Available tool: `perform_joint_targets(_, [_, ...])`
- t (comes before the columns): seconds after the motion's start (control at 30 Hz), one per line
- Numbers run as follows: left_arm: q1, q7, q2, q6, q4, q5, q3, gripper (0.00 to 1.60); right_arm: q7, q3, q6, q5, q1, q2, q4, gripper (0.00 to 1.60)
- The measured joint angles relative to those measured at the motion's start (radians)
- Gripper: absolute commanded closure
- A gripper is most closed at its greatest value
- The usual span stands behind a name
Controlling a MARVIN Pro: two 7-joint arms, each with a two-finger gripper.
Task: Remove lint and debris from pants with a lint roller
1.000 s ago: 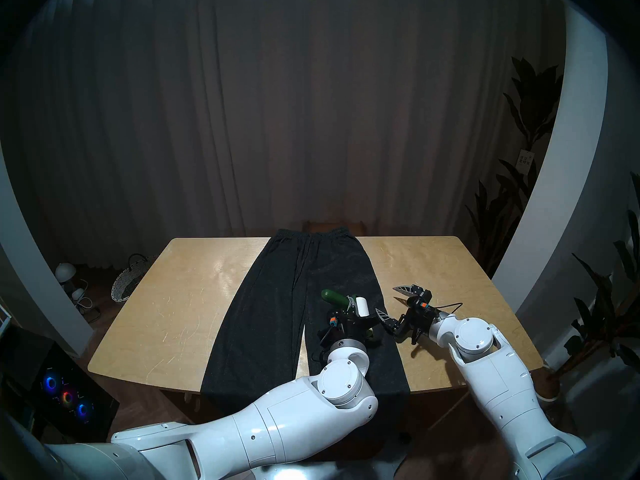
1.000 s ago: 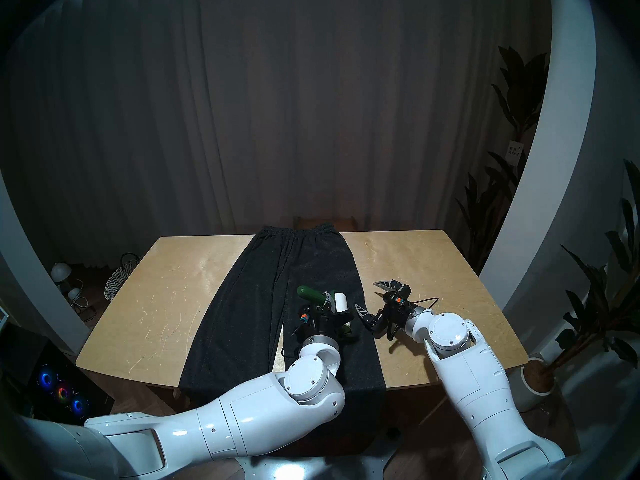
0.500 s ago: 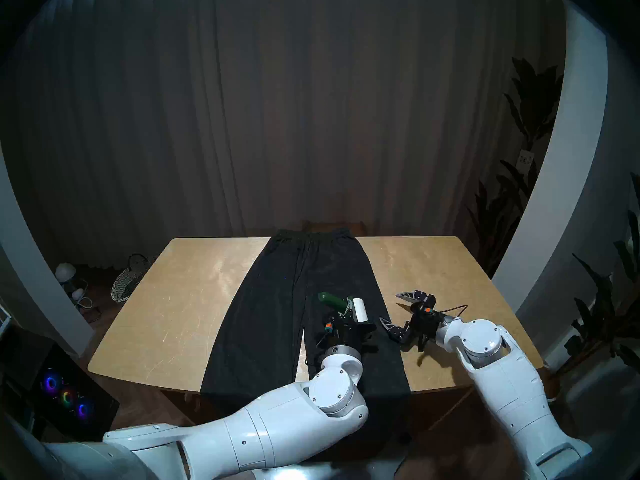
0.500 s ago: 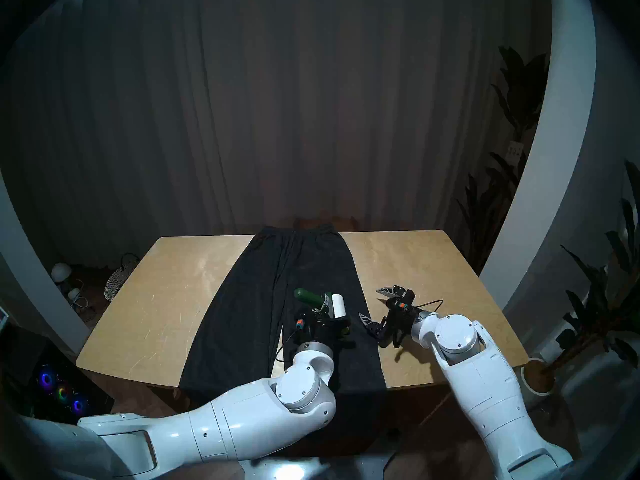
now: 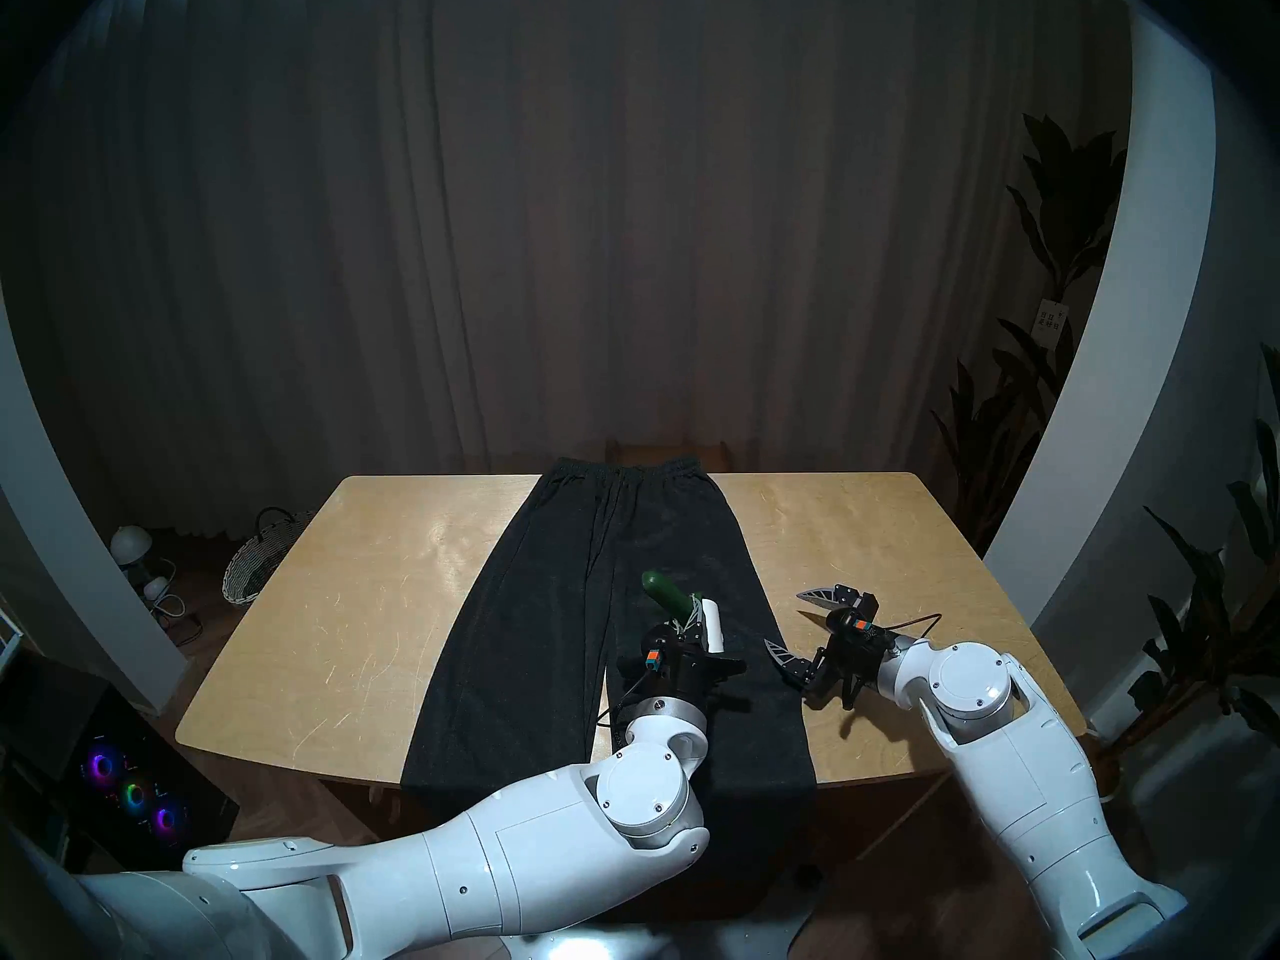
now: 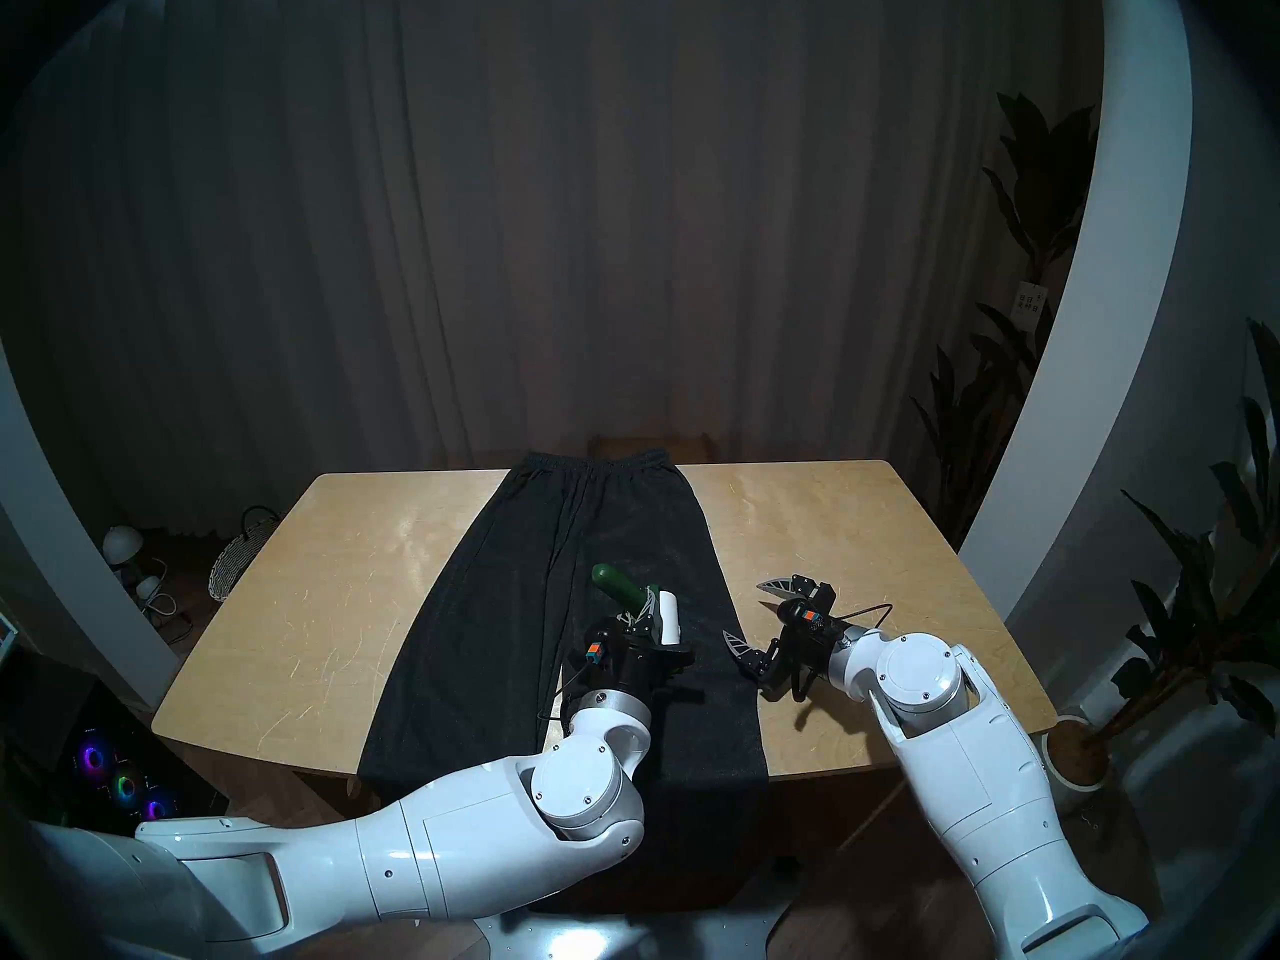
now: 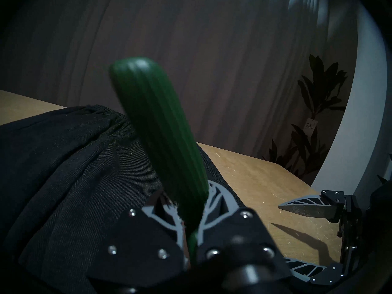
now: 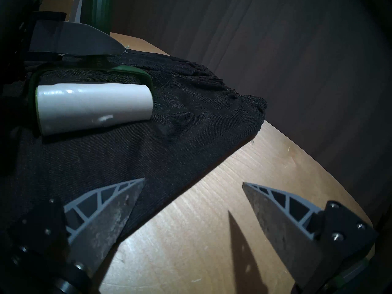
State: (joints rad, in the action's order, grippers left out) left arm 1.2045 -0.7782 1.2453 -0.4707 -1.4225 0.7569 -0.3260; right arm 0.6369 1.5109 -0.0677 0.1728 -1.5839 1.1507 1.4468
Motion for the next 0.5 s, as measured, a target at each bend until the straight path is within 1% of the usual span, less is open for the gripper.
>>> perform_joint_targets(0.5, [0.006,-0.025,-0.057,0.021,-0.057,0.014,0.000,1.60,-0.022,-0.001,0.010,0.005,-0.012,0.000,0.014,0.00])
